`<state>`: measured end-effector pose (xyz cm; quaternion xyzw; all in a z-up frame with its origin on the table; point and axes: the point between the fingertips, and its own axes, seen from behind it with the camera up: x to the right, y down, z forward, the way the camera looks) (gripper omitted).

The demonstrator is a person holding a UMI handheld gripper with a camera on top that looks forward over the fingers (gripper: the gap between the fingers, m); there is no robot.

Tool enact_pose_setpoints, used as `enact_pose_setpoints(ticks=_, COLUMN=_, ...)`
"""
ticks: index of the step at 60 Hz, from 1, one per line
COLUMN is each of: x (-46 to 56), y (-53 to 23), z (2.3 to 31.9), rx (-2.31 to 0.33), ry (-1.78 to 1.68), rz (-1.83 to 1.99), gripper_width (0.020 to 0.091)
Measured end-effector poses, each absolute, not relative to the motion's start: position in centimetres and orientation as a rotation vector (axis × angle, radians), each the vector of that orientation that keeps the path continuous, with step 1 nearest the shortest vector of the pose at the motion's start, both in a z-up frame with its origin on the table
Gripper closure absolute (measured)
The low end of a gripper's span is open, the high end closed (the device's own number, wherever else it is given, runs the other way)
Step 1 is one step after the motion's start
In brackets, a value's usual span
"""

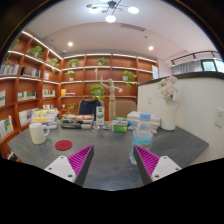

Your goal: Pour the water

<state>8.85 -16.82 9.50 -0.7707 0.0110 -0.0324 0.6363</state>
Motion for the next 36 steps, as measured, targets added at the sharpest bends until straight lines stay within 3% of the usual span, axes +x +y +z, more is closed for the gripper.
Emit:
enact_pose_setpoints(ticks=10, x=16.4, y=-15.1, z=8.4, rx=-1.760, ry=0.099, rz=-0.154, gripper_width=0.0300)
enact_pose_setpoints(ticks=27, x=18.8, y=-9.1, z=8.6, rx=-1.742, ry=0.078, rz=-0.152, gripper_width=0.0300)
enact_pose_setpoints(ticks=32, x=19.0, y=-7.9, z=8.8, rx=-1.727, ry=0.091, rz=-0.153, gripper_width=0.0376)
enact_pose_setpoints(ticks=36, x=19.1, y=-7.2, z=8.7, rx=-1.725, ry=0.099, rz=-0.144, gripper_width=0.0522)
